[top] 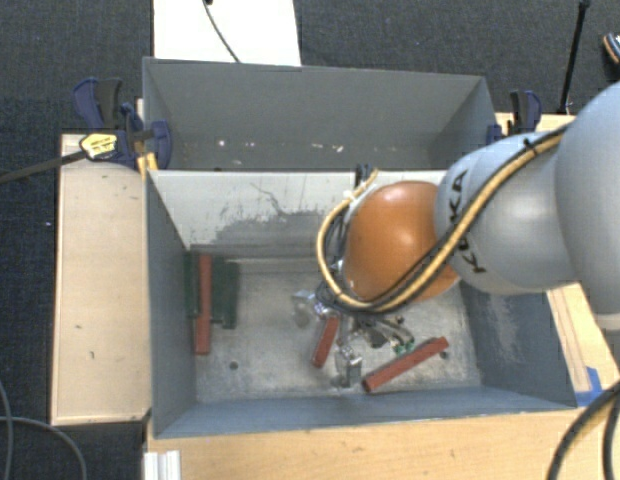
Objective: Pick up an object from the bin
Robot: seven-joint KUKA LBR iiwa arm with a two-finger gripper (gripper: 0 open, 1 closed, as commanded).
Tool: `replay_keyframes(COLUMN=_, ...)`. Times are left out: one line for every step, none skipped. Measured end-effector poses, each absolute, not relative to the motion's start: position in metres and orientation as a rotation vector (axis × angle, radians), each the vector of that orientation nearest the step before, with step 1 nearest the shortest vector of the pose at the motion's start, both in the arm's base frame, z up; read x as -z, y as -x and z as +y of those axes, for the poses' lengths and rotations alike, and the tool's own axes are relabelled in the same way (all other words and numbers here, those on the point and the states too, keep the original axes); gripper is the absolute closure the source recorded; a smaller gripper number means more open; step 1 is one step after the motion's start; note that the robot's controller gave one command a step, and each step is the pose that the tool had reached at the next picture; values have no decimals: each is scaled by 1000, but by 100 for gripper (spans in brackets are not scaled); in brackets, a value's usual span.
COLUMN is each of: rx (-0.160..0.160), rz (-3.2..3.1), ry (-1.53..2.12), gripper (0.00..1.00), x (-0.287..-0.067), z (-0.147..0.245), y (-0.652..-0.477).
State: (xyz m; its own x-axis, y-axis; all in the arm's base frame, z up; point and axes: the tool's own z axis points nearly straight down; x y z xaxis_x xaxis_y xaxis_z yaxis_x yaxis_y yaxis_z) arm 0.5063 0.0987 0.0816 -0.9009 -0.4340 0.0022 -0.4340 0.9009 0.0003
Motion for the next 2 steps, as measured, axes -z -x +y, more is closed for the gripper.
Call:
replay_keyframes(rx=-2, rz=-3084, ry=-622, gripper=0, x=-72, z=64, y=-528)
replay_keyframes(rx=2, rz=-3084, ry=-617, gripper=100, x=-72, z=67, y=-527)
